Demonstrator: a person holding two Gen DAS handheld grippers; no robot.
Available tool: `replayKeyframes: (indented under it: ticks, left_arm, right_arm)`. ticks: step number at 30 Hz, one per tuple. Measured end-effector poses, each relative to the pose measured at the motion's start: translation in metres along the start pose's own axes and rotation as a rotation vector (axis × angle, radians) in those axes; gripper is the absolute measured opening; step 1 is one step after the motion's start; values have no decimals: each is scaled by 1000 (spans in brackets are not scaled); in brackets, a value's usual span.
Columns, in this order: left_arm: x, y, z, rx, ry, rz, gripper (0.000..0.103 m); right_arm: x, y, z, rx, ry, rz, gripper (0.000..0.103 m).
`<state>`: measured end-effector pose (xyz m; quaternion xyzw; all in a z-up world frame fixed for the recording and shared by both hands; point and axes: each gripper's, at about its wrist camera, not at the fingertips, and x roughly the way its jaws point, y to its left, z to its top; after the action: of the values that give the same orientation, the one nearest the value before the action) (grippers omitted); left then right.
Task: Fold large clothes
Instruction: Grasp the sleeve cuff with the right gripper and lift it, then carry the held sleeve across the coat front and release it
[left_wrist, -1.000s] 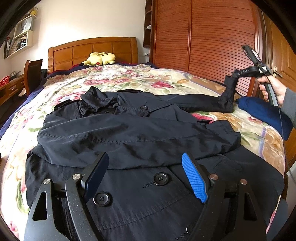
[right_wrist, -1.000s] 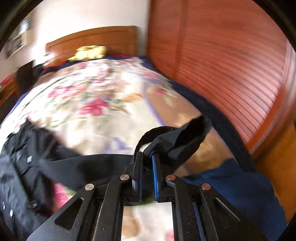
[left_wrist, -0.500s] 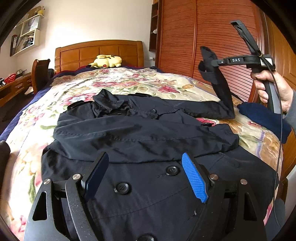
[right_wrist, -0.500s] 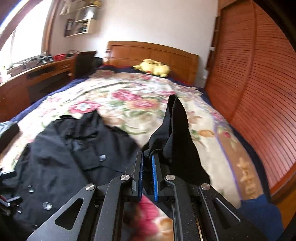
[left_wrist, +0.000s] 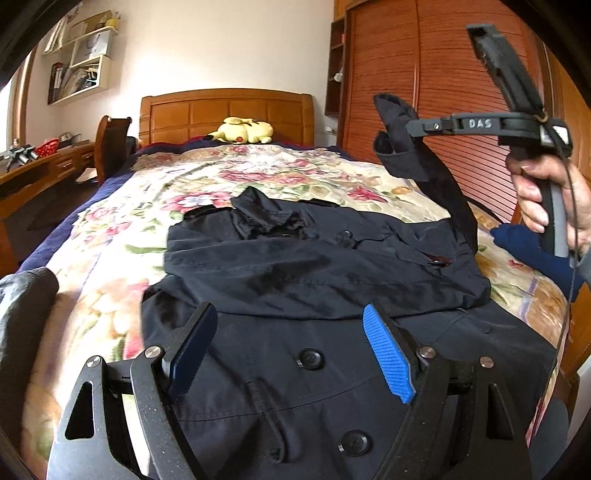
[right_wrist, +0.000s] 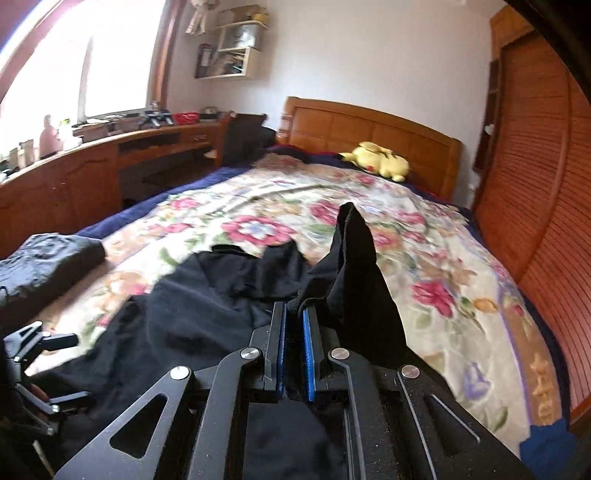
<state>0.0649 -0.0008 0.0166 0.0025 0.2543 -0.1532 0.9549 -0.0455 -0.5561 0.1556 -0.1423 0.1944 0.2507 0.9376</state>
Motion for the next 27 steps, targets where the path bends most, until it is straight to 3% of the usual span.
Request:
replayKeyframes:
  ticks: [7,13,27]
  left_arm:
    - [-9,12,0,-16,-13,23,82]
    - [-18,25,2,-42,-35,40,82]
    - [-26,52,-7,-83,-33,94,82]
  right_arm:
    - [-21,11,5,11,-82,146,8]
    - [-34,19,1,-11,-103,194,8]
    - [24,18,-75,45,104,264,8]
